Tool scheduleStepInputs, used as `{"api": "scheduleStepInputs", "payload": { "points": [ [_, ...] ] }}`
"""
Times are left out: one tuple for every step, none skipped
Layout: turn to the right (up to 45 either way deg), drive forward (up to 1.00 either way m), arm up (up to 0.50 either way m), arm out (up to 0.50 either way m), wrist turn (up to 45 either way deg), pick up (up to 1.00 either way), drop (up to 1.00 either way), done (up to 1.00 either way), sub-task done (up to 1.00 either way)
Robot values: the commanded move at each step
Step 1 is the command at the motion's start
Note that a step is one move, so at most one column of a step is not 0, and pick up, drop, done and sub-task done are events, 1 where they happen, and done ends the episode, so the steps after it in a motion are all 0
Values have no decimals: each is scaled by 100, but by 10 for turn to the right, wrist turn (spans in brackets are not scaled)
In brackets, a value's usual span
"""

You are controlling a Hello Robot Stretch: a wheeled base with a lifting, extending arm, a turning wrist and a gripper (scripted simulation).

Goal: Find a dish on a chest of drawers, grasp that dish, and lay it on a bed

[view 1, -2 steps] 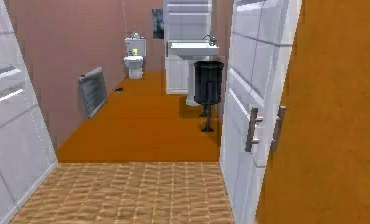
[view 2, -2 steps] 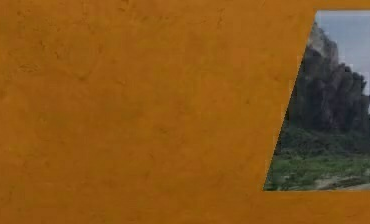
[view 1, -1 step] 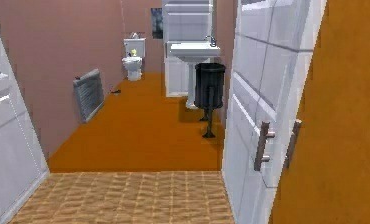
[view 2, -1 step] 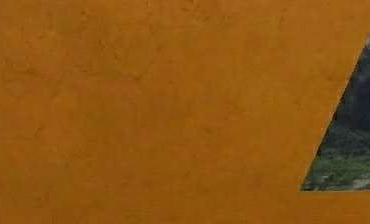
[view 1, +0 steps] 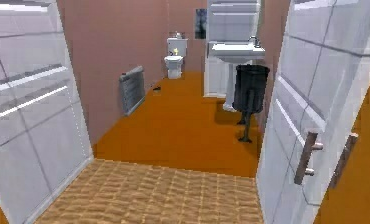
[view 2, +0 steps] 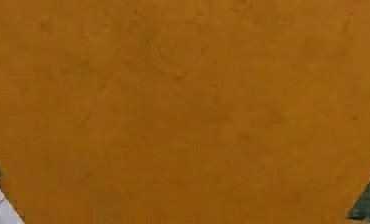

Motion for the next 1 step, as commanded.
{"api": "scheduleStepInputs", "payload": {
  "points": [
    [0,55,0,0,0,0,0,0,0]
  ]
}}
